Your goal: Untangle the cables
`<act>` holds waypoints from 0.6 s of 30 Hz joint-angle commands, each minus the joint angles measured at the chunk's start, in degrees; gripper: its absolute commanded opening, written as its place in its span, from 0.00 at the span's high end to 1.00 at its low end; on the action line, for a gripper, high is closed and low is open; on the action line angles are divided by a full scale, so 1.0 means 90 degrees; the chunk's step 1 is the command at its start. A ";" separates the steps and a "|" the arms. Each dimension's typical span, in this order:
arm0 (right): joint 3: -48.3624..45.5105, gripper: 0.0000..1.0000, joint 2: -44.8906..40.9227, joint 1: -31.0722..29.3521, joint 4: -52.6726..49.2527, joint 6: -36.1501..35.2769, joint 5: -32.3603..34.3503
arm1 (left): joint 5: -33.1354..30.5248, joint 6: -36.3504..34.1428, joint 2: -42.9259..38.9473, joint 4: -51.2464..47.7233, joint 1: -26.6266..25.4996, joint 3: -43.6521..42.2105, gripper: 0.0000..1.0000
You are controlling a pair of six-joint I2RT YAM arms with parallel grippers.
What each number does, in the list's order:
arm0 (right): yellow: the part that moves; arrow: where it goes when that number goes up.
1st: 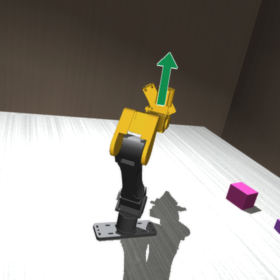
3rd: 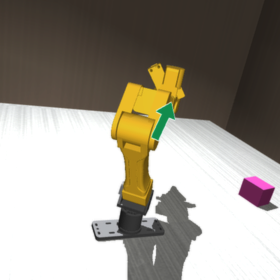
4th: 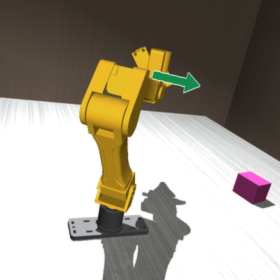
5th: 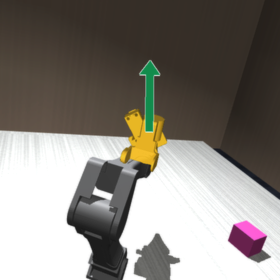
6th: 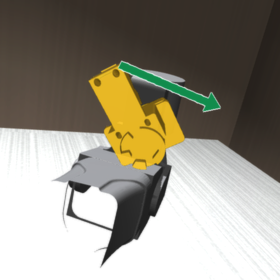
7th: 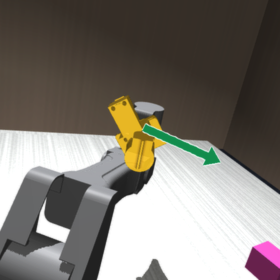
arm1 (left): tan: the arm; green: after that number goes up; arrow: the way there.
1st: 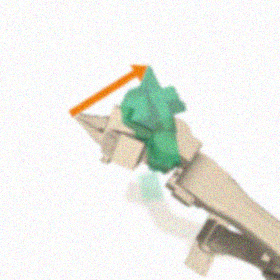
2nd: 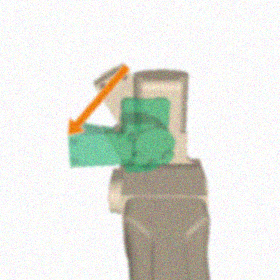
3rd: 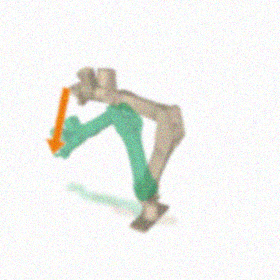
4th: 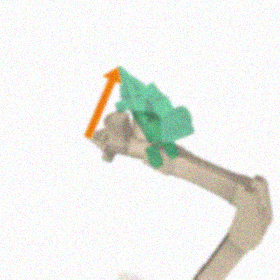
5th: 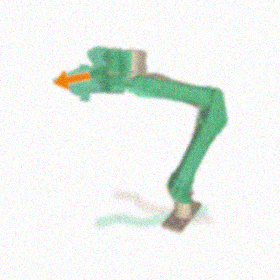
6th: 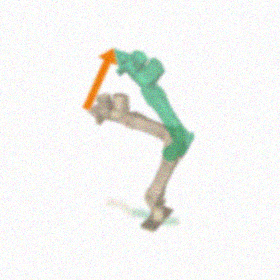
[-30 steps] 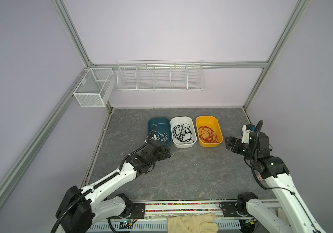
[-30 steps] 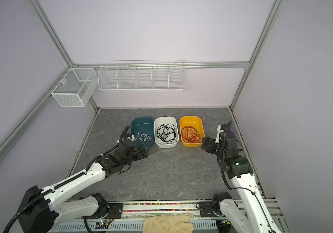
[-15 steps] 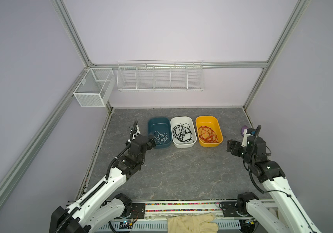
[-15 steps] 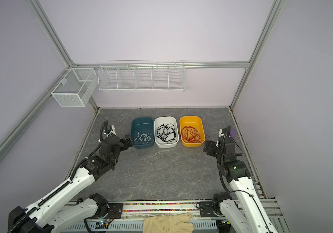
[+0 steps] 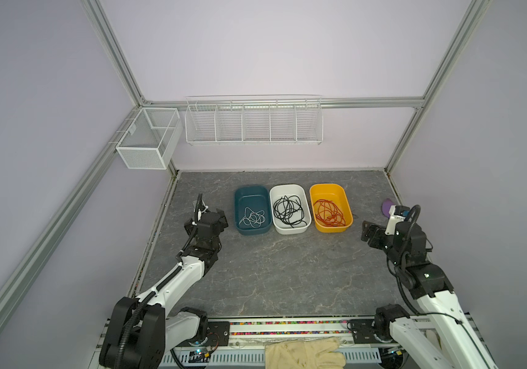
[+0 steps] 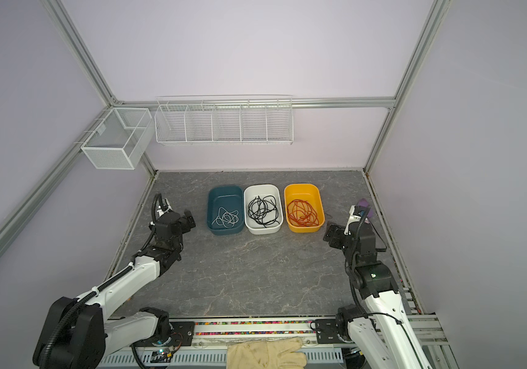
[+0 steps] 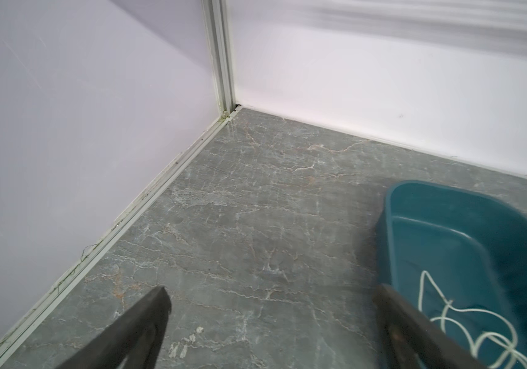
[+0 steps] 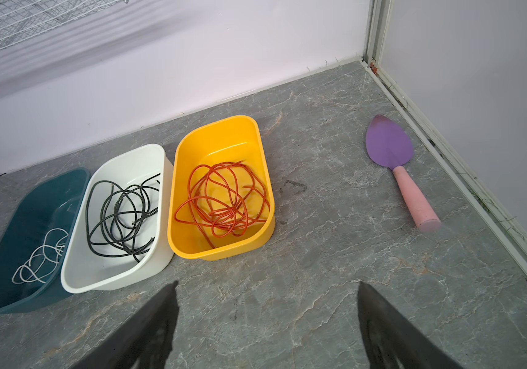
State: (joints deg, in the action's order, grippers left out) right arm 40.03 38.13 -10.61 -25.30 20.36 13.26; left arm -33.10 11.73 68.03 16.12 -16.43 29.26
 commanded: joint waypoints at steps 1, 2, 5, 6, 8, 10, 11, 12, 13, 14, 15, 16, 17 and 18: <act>-0.0112 0.12 -0.0142 -0.0032 0.0265 -0.0201 -0.0026 | 0.0091 -0.0677 0.0155 0.1815 0.0269 -0.0405 0.01; -0.0129 0.11 -0.0150 -0.0032 0.0287 -0.0199 -0.0041 | 0.0078 -0.0815 0.0238 0.2123 0.0344 -0.0500 0.01; -0.0141 0.12 -0.0110 -0.0032 0.0304 -0.0208 -0.0165 | 0.0167 -0.0867 0.0496 0.2657 0.0543 -0.0589 0.01; -0.0141 0.12 -0.0106 -0.0032 0.0301 -0.0209 -0.0183 | 0.0220 -0.0879 0.0536 0.2756 0.0571 -0.0559 0.01; -0.0139 0.11 -0.0132 -0.0032 0.0304 -0.0224 -0.0173 | 0.0478 -0.1203 0.0705 0.3079 0.0582 -0.0533 0.01; -0.0141 0.11 -0.0207 -0.0032 0.0296 -0.0242 -0.0145 | 0.0729 -0.1408 0.0765 0.2930 0.0677 -0.0472 0.01; -0.0139 0.12 -0.0264 -0.0037 0.0275 -0.0258 -0.0119 | 0.0796 -0.1408 0.0734 0.2747 0.0770 -0.0479 0.01; -0.0151 0.12 -0.0334 -0.0041 0.0273 -0.0257 -0.0097 | 0.0813 -0.1256 0.0657 0.2579 0.0875 -0.0548 0.01; -0.0198 0.12 -0.0371 -0.0042 0.0293 -0.0254 -0.0100 | 0.0806 -0.1132 0.0604 0.2542 0.0937 -0.0646 0.01; -0.0258 0.12 -0.0439 -0.0042 0.0365 -0.0251 -0.0107 | 0.0837 -0.1069 0.0631 0.2563 0.0956 -0.0732 0.01; -0.0337 0.12 -0.0496 -0.0042 0.0453 -0.0220 -0.0095 | 0.1072 -0.1134 0.0738 0.2538 0.0956 -0.0710 0.01; -0.0382 0.11 -0.0522 -0.0042 0.0519 -0.0201 -0.0096 | 0.1252 -0.1250 0.0835 0.2533 0.0956 -0.0654 0.01; -0.0421 0.12 -0.0535 -0.0042 0.0578 -0.0206 -0.0090 | 0.1244 -0.1317 0.0945 0.2581 0.0952 -0.0606 0.01; -0.0411 0.12 -0.0518 -0.0042 0.0601 -0.0205 -0.0117 | 0.1024 -0.1259 0.1073 0.2695 0.0961 -0.0600 0.01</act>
State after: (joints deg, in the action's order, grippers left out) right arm 37.63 33.76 -10.66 -22.44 19.25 12.40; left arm -25.43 2.02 75.48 38.41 -7.97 23.68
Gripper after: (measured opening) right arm 0.885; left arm 0.991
